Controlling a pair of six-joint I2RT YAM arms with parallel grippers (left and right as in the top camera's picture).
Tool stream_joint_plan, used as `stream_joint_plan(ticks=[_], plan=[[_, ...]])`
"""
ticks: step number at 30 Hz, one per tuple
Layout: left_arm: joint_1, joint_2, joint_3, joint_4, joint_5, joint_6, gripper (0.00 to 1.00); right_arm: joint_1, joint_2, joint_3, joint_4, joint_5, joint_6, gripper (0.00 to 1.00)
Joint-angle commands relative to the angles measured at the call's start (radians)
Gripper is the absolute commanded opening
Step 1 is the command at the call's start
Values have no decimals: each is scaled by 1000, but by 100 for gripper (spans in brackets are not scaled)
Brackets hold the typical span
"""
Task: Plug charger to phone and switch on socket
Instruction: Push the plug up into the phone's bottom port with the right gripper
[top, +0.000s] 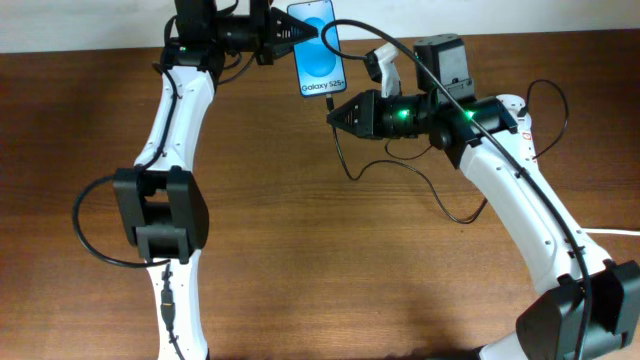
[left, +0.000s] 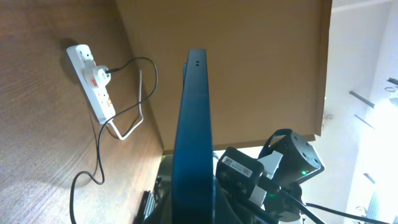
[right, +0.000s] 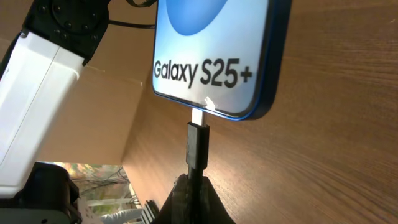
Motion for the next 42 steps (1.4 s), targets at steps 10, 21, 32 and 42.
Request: stream_joint_plan(ticks=[10, 21, 32, 42], plan=[[-20, -9, 14, 6, 34, 17, 0, -8, 5, 0, 16, -3, -13, 4], [-33, -9, 14, 6, 23, 17, 0, -9, 5, 0, 26, -3, -9, 4], [-30, -9, 14, 6, 24, 40, 0, -9, 5, 0, -18, 1, -10, 4], [-30, -9, 14, 6, 23, 39, 0, -35, 5, 0, -4, -4, -9, 4]])
